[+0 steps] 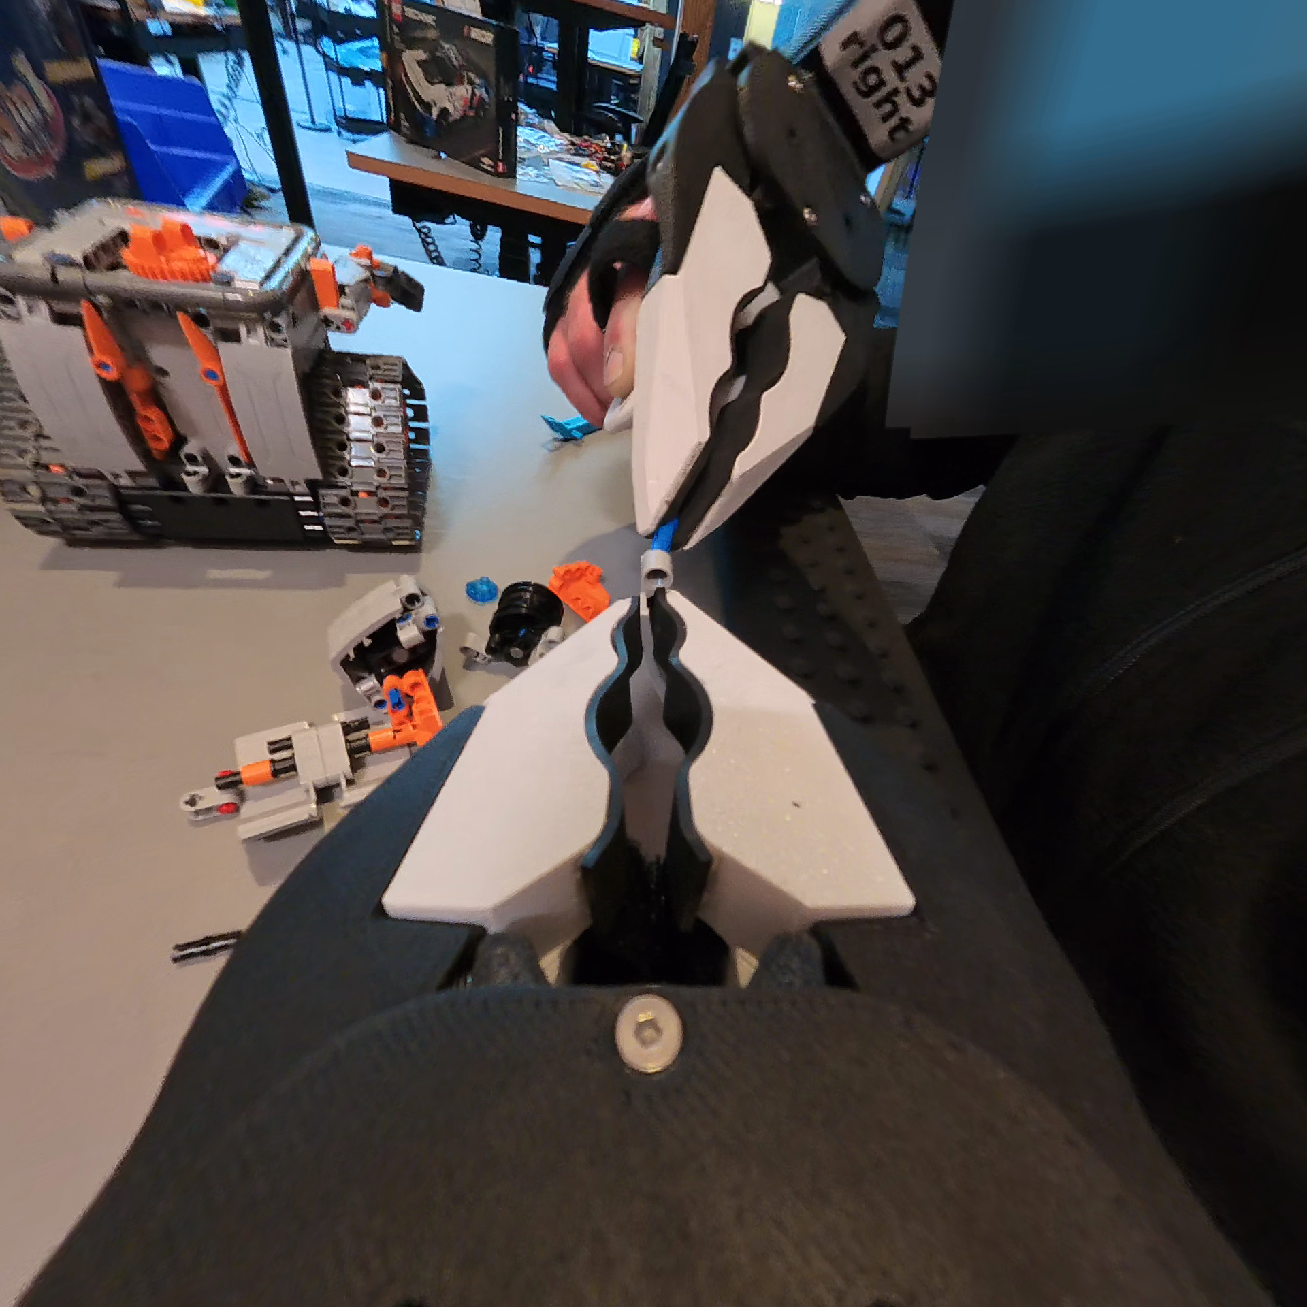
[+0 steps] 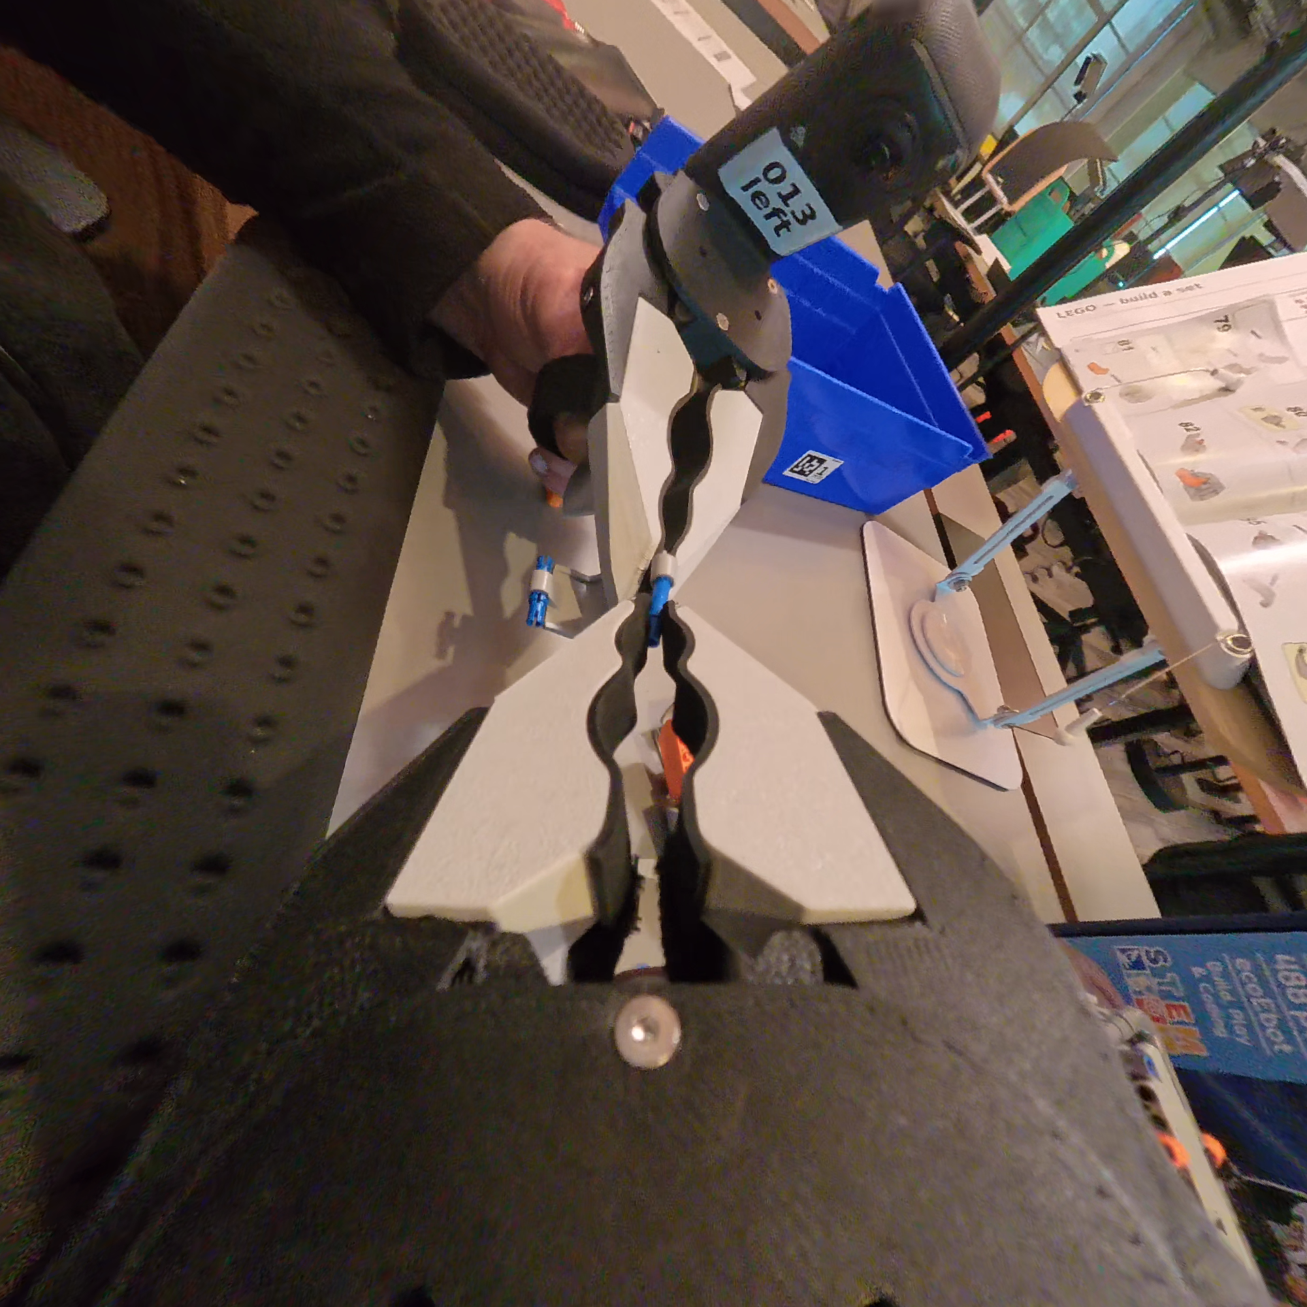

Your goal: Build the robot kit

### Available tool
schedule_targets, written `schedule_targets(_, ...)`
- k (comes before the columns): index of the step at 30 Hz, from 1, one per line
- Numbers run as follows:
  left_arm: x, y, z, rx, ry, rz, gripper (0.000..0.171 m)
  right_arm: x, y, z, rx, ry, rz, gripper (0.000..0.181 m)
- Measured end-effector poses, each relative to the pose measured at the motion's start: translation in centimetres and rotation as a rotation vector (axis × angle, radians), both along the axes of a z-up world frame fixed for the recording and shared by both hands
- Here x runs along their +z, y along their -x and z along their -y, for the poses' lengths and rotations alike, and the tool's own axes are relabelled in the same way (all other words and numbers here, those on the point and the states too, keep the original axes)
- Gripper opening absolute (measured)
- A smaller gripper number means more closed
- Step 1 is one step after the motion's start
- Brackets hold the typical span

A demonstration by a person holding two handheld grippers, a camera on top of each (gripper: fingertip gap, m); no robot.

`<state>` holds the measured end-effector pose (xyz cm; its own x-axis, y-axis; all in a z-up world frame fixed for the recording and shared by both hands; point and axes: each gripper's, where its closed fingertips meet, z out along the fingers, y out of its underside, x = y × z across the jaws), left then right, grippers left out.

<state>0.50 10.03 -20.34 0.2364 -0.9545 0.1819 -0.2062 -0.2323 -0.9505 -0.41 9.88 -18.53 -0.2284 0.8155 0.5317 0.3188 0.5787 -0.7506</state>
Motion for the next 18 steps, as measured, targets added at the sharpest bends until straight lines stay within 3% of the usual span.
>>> schedule_targets(9, 0.3, -0.2, 0.7, -0.043, -0.048, -0.017, 0.0, 0.1, -0.2, 0.7, 0.08, 0.153, -0.001, 0.0)
schedule_targets(18, -0.8, -0.2, 0.9, -0.051, -0.087, -0.112, 0.0, -0.9, -0.4, 1.0, 0.097, 0.122, 0.071, 0.0)
